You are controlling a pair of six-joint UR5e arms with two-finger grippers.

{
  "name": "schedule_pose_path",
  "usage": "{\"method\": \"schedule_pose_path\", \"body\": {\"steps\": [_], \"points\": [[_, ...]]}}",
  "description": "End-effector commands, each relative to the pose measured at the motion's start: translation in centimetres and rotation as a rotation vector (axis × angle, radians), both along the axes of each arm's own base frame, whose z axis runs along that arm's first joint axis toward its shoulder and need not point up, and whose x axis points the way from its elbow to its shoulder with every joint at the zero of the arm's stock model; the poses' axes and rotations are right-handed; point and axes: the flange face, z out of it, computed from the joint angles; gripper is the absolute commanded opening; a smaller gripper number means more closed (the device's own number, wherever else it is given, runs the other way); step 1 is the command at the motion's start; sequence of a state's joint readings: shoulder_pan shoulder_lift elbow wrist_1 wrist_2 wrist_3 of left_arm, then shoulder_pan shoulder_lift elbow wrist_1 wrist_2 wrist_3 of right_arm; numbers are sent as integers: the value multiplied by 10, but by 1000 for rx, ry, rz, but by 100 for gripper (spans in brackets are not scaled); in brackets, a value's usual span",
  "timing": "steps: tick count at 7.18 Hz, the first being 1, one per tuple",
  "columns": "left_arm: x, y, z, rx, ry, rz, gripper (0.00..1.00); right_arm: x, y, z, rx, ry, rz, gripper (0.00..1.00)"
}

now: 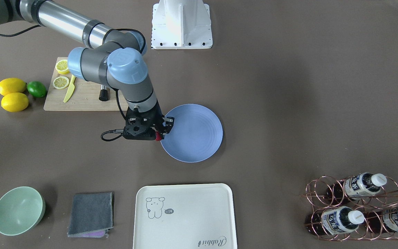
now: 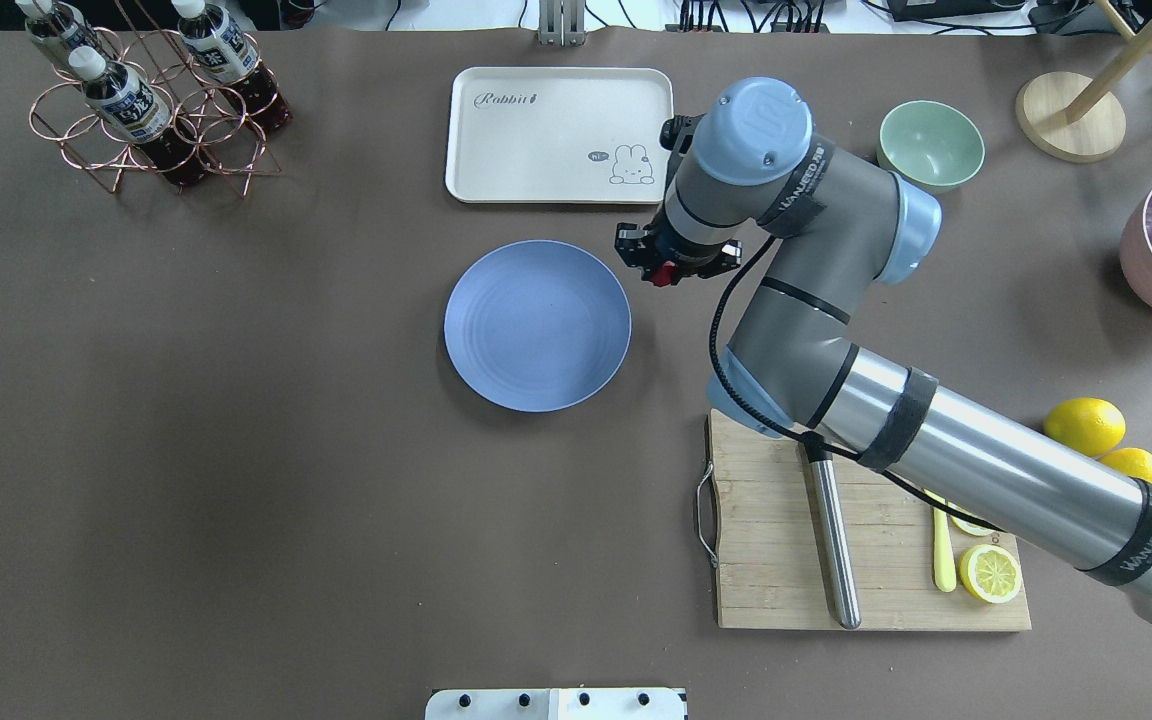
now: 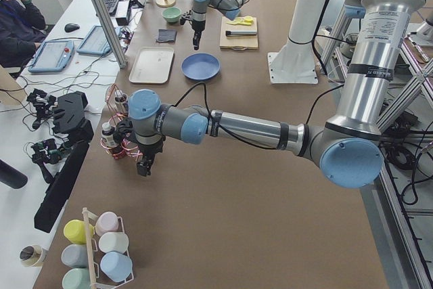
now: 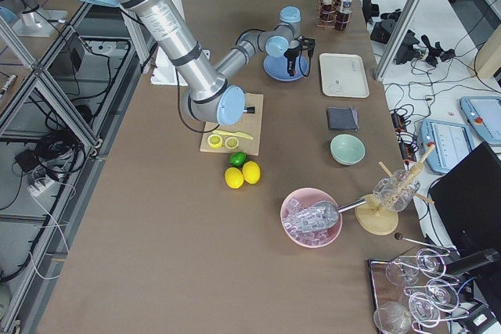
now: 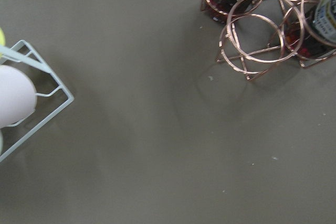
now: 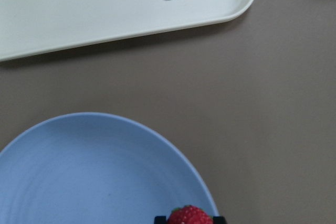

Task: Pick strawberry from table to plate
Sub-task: 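Carry the strawberry over the blue plate with the right gripper while the left arm withdraws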

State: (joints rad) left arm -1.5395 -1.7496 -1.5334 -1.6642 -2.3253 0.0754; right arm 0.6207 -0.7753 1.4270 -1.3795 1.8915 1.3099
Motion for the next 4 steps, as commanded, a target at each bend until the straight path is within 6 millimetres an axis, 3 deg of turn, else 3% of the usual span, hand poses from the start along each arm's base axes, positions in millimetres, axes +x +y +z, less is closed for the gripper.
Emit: {"method": "schedule_pose_path", "body": {"steps": [1,3,4], "points": [[-26,28,35,-8,-12,21,98,-47,16,-34,2,26,28,0],[-34,39,52,-34,-11,10,98,-59,11,-35,18,51,43,0],[-36,40,56,-40,-11,5,98,-76,13,-43,26,68,44,0]]}}
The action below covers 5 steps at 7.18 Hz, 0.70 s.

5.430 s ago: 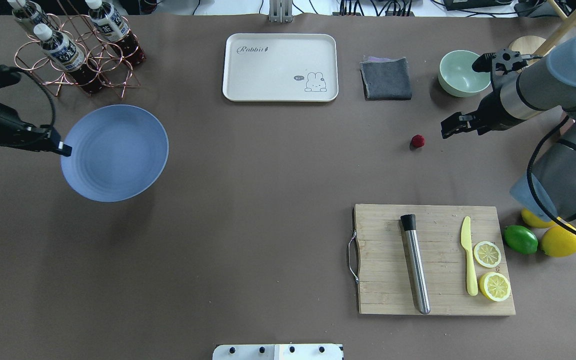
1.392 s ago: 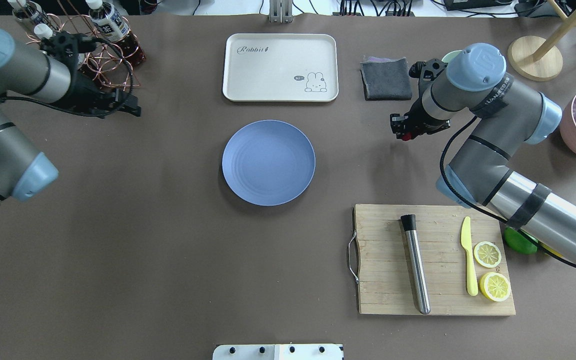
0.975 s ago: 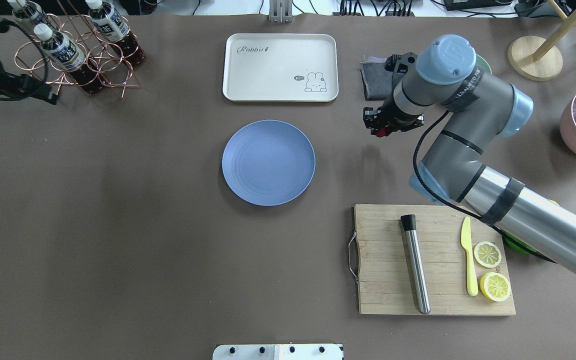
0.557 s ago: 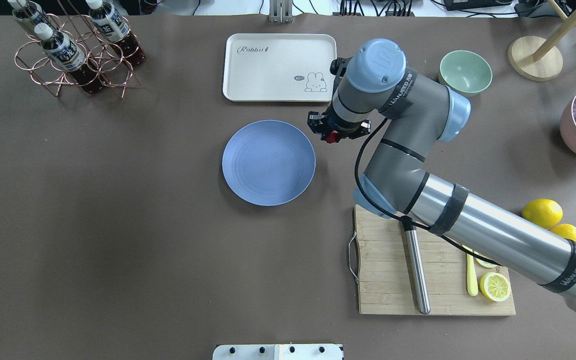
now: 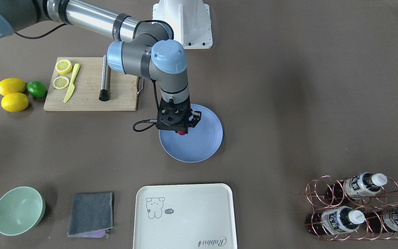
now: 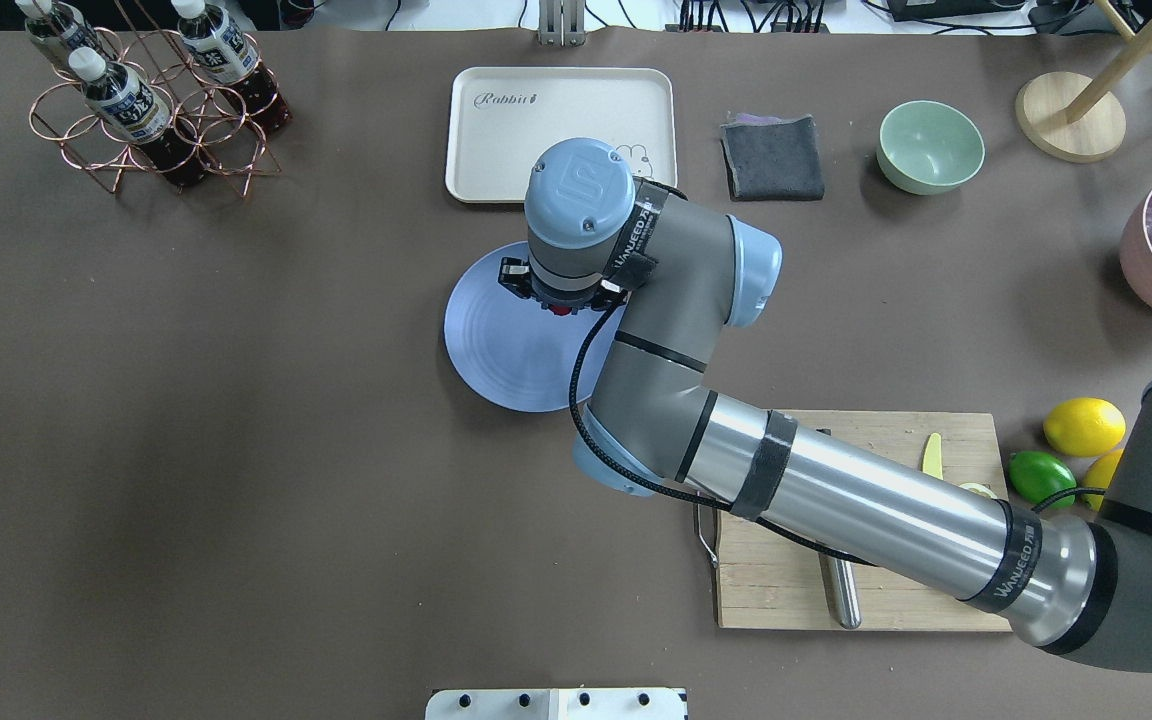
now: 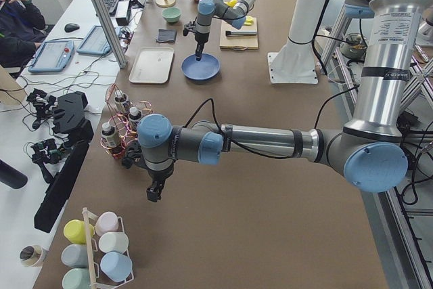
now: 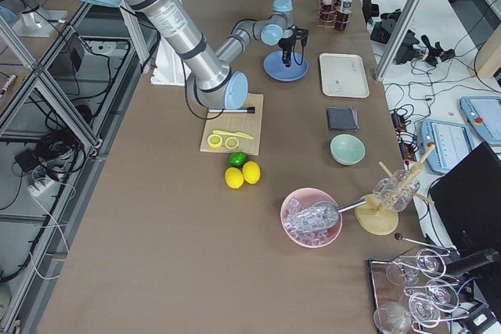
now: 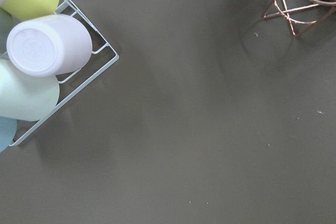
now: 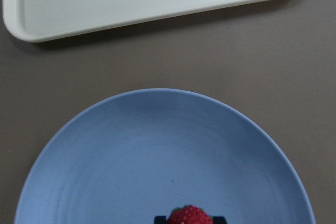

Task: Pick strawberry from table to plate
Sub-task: 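Carry the strawberry over the blue plate with the right gripper while the left arm withdraws, then lower the strawberry onto the blue plate and open the right gripper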

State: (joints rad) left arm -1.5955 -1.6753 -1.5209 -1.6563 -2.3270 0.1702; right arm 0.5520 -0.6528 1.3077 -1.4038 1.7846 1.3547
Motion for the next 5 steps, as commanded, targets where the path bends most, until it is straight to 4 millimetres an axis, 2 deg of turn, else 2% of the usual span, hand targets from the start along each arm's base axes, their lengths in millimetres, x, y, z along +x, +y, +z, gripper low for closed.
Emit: {"method": "schedule_pose_path", "body": {"steps": [1,5], "points": [[-5,3,8,-12,0,-7,98,-26,8,-6,22,30,4,0],[-5,3,7,-12,0,-8,98,-40,20,2,37,10,-14,0]]}}
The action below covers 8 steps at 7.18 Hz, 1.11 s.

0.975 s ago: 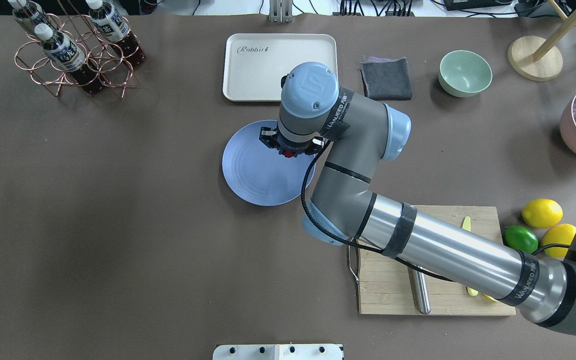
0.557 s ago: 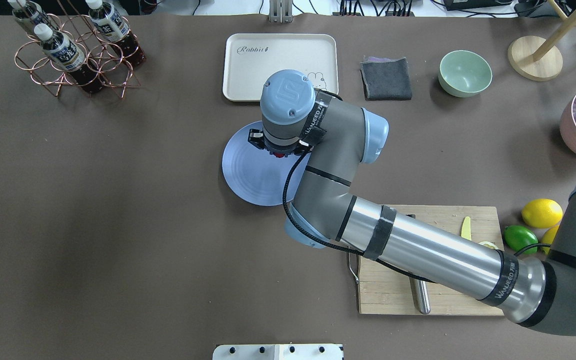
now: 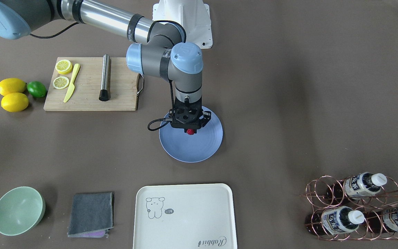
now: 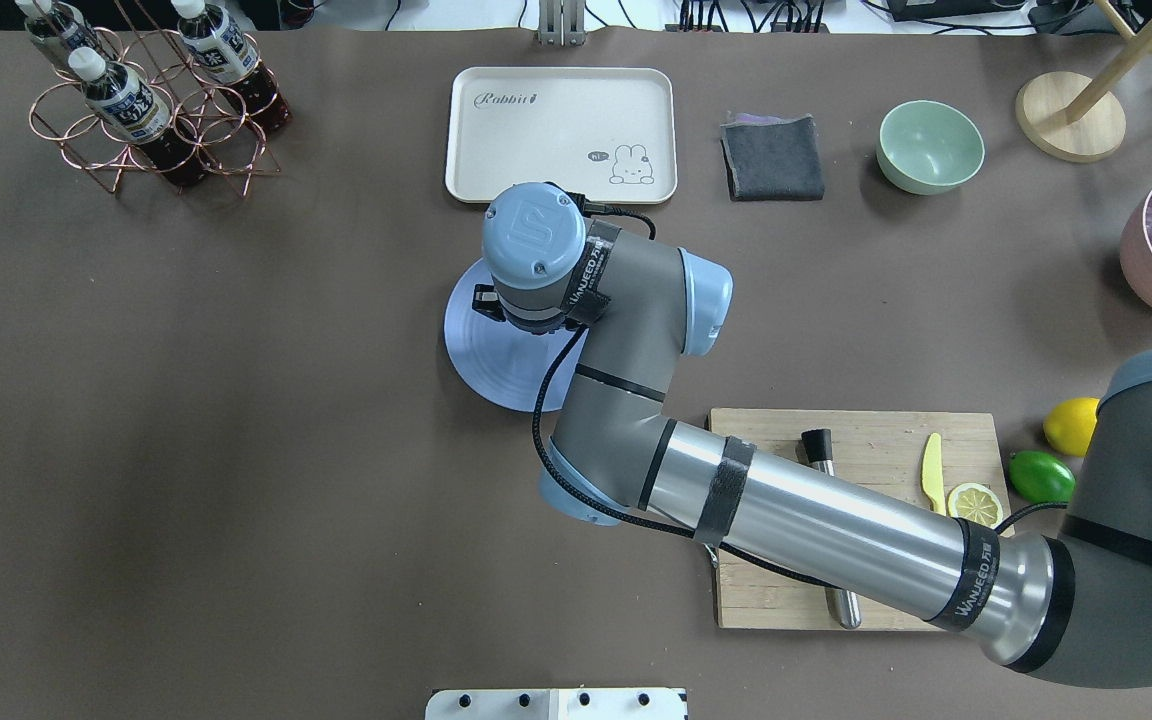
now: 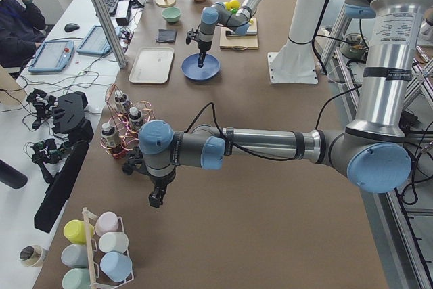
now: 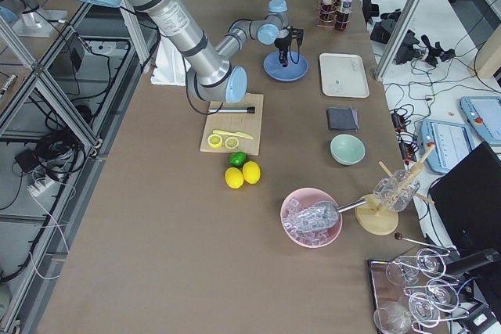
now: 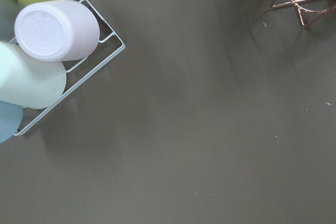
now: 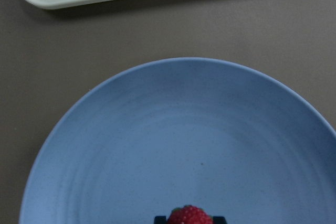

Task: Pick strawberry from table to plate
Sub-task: 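Lower the strawberry onto the blue plate and open the right gripper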

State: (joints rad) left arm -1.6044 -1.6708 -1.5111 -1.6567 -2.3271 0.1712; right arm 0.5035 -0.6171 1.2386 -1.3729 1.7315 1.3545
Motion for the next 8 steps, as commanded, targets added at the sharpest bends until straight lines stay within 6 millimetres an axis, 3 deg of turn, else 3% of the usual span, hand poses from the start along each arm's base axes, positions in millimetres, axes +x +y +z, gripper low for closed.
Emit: {"method": "schedule_pose_path", "body": {"steps": [1,3,4,5,7,8], "points": [[-1,0,0,0,0,-1,98,-5,4,5,5,-8,-7,0],[-1,0,-1,3,0,-1,98,-6,5,4,8,-10,-10,0],[-1,0,-1,4,1,0,98,-6,5,7,11,-17,-10,44],[-1,0,-1,4,0,0,98,-6,5,11,18,-10,-18,95],[-1,0,-1,4,0,0,98,3,-4,2,32,-22,-15,100],[-1,0,-1,4,1,0,98,21,-15,-13,37,-49,0,100]]}}
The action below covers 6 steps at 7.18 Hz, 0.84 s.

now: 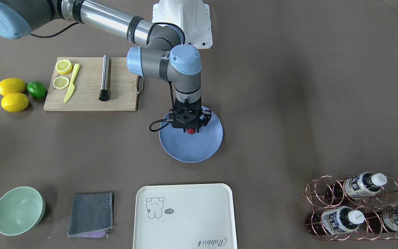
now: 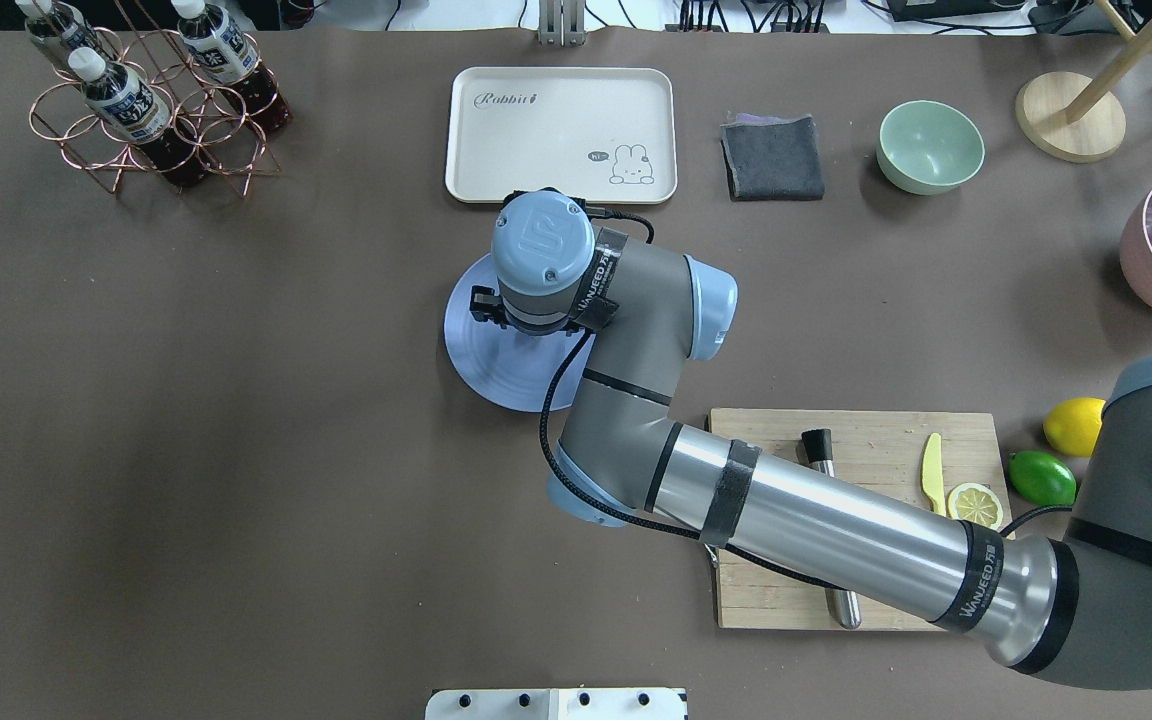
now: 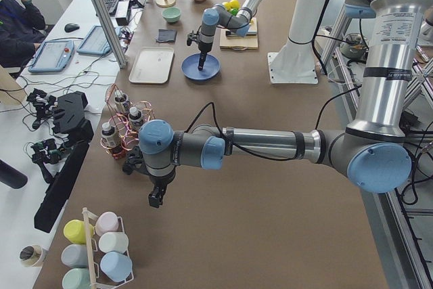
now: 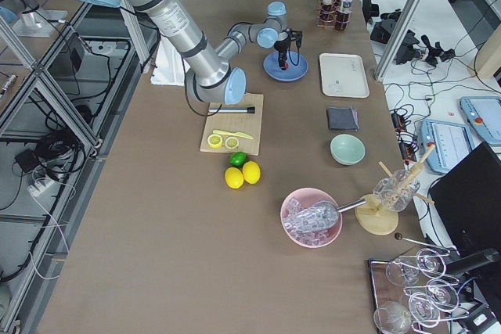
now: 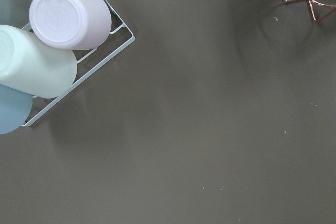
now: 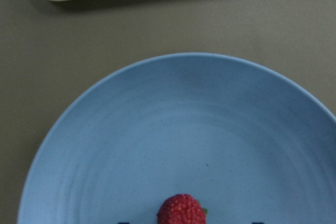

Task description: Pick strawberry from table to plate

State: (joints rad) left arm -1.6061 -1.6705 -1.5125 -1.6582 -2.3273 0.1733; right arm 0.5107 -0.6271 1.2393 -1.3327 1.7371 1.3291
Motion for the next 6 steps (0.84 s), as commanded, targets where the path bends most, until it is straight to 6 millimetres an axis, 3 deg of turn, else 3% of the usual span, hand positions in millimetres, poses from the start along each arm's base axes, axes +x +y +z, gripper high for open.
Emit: {"method": "schedule_pose_path", "body": {"steps": [1,3,4,5,6], "points": [[0,0,0,-1,1,-1,98,39,-28,-22,-4,-49,2,100],[2,7,5,-14,41,4,98,116,-82,-16,-18,-29,-44,100],[2,19,21,-46,37,2,98,181,-103,16,-8,-15,-81,100],[3,28,33,-76,42,2,98,255,-109,60,18,9,-123,100],[3,31,32,-75,44,1,98,322,-108,89,50,47,-175,100]]}}
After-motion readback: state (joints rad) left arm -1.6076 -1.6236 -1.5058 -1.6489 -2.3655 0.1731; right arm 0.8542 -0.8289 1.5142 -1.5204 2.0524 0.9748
